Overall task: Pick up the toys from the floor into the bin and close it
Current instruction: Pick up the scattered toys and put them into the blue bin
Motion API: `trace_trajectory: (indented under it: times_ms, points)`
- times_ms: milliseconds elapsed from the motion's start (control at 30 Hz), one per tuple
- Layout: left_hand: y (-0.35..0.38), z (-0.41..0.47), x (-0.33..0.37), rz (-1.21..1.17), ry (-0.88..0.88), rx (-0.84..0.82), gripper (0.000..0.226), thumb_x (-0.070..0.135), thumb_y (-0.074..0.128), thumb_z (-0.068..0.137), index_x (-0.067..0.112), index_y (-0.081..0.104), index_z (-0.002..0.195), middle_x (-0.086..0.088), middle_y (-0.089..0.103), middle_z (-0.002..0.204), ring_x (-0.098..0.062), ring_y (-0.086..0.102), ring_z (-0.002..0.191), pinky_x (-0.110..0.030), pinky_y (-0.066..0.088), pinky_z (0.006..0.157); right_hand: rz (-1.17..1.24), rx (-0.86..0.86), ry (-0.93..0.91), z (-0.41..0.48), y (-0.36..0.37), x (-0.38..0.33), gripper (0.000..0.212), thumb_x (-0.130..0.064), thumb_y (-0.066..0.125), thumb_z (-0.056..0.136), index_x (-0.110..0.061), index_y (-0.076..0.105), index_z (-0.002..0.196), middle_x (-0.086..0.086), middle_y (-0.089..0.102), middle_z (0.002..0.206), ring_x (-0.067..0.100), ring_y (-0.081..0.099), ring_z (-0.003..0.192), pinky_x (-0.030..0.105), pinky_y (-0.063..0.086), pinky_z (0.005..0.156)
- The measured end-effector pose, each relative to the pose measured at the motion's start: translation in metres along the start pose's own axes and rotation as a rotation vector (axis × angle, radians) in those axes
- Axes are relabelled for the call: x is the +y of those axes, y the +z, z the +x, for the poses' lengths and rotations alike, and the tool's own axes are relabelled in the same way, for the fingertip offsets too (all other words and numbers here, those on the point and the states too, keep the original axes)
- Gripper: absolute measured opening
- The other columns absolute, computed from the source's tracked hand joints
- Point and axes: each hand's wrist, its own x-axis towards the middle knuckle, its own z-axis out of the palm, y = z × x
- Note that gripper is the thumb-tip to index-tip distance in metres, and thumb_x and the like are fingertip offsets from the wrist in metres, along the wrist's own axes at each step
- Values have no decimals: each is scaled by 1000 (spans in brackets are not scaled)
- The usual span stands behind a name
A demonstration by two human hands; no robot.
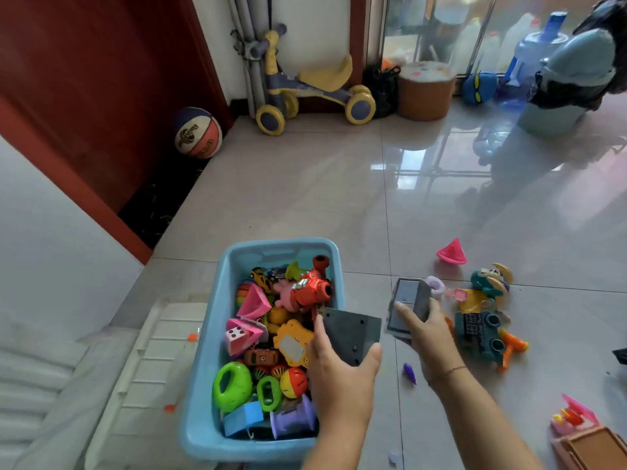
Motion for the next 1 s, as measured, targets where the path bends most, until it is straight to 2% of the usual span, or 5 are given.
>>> trace_trajectory:
  times_ms: [133, 333, 500, 767, 1000]
  points:
    - [-71, 18, -30, 357, -112, 58, 91, 24, 76, 69, 30, 24, 144, -3, 30, 144, -25, 41, 125, -36, 41, 98, -320, -289, 44, -41, 51, 15, 36, -15, 69, 83, -18, 48, 112, 8, 63, 104, 17, 63, 90, 23, 56, 68]
    - [-115, 27, -56, 661, -272, 132, 81, 11, 60, 77, 28, 18, 144, -5, 16, 150, -29, 14, 140, -52, 16, 114, -645, -481, 44, -73, 80, 42, 44, -28, 64, 86, -20, 45, 124, 2, 58, 118, 16, 60, 104, 28, 54, 87]
    - [-94, 16, -65, 753, -349, 14, 76, 32, 58, 80, 25, 20, 145, -5, 6, 158, -28, 0, 146, -53, 8, 117, -719, -74, -114, -62, 50, 47, 37, -20, 55, 91, -19, 48, 128, -4, 49, 122, 11, 50, 116, 24, 43, 95]
    - [26, -17, -26, 558, 234, -220, 55, 23, 53, 88, 25, 35, 139, 2, 22, 151, -16, 24, 139, -30, 22, 115, -672, 379, 178, -10, -73, 91, 50, -16, 64, 84, -12, 46, 130, 12, 40, 135, 29, 48, 118, 40, 44, 99]
    - [139, 21, -49, 561, 94, -486, 62, 27, 58, 89, 23, 30, 144, 4, 27, 148, -15, 33, 135, -26, 32, 108, -814, 514, 202, 62, -150, 102, 78, -29, 72, 79, -17, 29, 143, 15, 30, 145, 35, 34, 132, 47, 35, 108]
